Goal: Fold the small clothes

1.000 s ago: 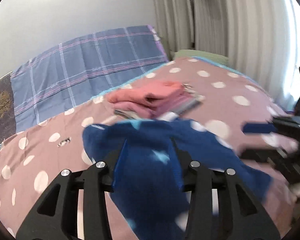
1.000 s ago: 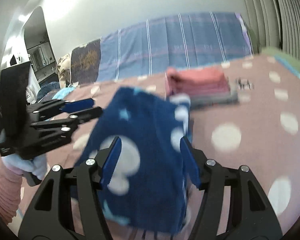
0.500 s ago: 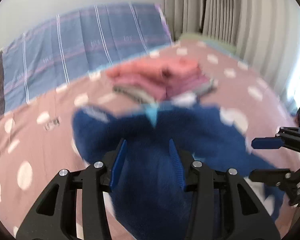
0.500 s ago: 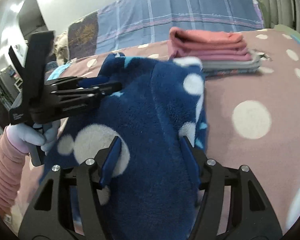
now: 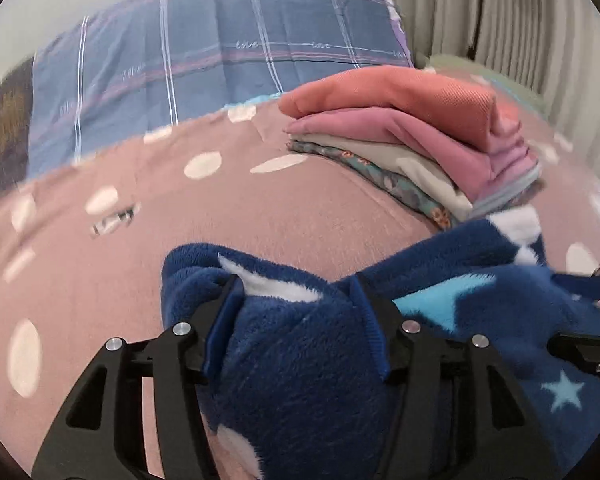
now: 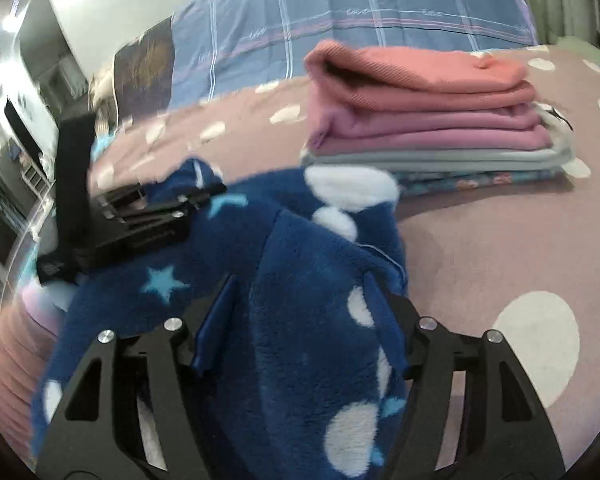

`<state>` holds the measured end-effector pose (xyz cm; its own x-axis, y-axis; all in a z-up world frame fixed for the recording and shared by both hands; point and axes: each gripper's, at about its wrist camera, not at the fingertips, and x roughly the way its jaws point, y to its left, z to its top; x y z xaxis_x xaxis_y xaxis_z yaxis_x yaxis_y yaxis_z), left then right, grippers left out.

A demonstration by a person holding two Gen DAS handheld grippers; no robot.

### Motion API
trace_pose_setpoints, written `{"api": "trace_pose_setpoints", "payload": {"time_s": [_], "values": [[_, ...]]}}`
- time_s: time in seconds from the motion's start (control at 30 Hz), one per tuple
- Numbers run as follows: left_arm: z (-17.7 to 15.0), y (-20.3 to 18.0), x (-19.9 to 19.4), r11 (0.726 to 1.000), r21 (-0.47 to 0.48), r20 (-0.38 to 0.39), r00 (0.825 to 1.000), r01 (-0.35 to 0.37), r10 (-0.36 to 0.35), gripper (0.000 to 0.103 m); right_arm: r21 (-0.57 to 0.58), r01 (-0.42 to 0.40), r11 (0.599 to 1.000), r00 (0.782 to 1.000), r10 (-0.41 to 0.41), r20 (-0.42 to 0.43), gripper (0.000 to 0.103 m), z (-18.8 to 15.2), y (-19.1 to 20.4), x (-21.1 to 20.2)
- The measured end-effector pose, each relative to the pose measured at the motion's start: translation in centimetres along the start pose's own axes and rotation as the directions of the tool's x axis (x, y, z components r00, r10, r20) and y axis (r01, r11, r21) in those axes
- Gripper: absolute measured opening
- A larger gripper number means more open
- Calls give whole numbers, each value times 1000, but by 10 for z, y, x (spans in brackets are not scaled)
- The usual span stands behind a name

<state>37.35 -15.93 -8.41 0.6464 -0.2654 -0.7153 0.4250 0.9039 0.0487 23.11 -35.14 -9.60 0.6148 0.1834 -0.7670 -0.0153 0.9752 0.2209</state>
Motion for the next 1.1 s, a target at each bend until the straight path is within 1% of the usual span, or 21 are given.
{"api": "trace_pose_setpoints", "payload": {"time_s": [0.2, 0.23, 0.27, 0.3, 0.33, 0.4, 0.5, 0.53, 0.6, 0.67, 0.7, 0.73, 0.77, 0.8, 0.83, 0.87, 0.9, 0.97, 1.03, 1.07, 1.1], "values": [[0, 1, -6, 1000, -4, 6, 1000, -8, 8, 58, -27, 38, 999, 999, -38, 7, 65, 3, 3, -2], [1, -1, -15, 999, 10, 39, 999, -34, 33, 61, -30, 40, 999, 999, -40, 11, 65, 3, 4, -2], [0, -2, -20, 998, 21, 63, 996, -67, 65, 70, -34, 41, 999, 999, -40, 17, 66, 3, 4, -4], [0, -5, -30, 992, 32, 93, 988, -125, 122, 75, -41, 38, 998, 999, -37, 24, 66, 3, 6, -5], [-1, -10, -48, 986, 32, 127, 979, -163, 158, 79, -49, 33, 998, 999, -31, 36, 67, 1, 9, -11], [-4, -16, -78, 992, 29, 167, 979, -120, 113, 79, -47, 28, 998, 998, -25, 63, 67, -2, 9, -22], [-18, -30, -126, 995, 85, 210, 977, -57, 38, 81, -5, 31, 1000, 994, -30, 108, 69, -15, 6, -53], [-27, -34, -142, 993, 110, 213, 977, -29, 5, 83, 18, 16, 1000, 993, -18, 116, 70, -20, 5, -65], [-39, -38, -155, 992, 121, 189, 980, 39, -62, 85, 50, -62, 997, 985, 53, 162, 70, -38, 6, -97], [-51, -41, -153, 988, 112, 139, 983, 103, -118, 86, 23, -101, 995, 976, 94, 199, 71, -55, 13, -121], [-59, -43, -142, 988, 101, 88, 988, 115, -124, 87, -10, -117, 993, 970, 116, 212, 73, -66, 20, -131], [-66, -45, -134, 990, 86, 68, 990, 114, -120, 87, -30, -133, 991, 969, 137, 206, 79, -76, 25, -134], [-73, -43, -124, 989, 48, 51, 989, 137, -139, 89, -29, -139, 990, 974, 142, 174, 82, -84, 28, -128], [-78, -42, -116, 983, 1, 32, 983, 181, -181, 90, 6, -110, 994, 992, 110, 70, 82, -98, 27, -104], [-80, -36, -104, 964, -78, -2, 967, 254, -255, 91, 24, -91, 996, 995, 90, 34, 83, -107, 23, -88], [-81, -31, -96, 946, -155, -17, 956, 286, -292, 95, 16, -82, 996, 994, 81, 78, 84, -115, 22, -82], [-82, -30, -93, 942, -175, -18, 955, 288, -295, 95, 14, -78, 997, 993, 76, 91, 84, -116, 21, -81], [-82, -36, -96, 955, -148, -7, 965, 257, -261, 95, 49, -81, 996, 995, 78, 63, 84, -108, 19, -80], [-82, -41, -100, 966, -126, -5, 974, 224, -227, 95, 25, -59, 998, 996, 58, 61, 87, -106, 22, -77], [-82, -43, -102, 970, -116, 0, 977, 214, -215, 95, 13, -44, 999, 997, 43, 64, 92, -106, 23, -76], [-83, -43, -103, 971, -113, 5, 978, 210, -211, 95, 33, -55, 998, 997, 53, 55, 97, -106, 20, -72]]}}
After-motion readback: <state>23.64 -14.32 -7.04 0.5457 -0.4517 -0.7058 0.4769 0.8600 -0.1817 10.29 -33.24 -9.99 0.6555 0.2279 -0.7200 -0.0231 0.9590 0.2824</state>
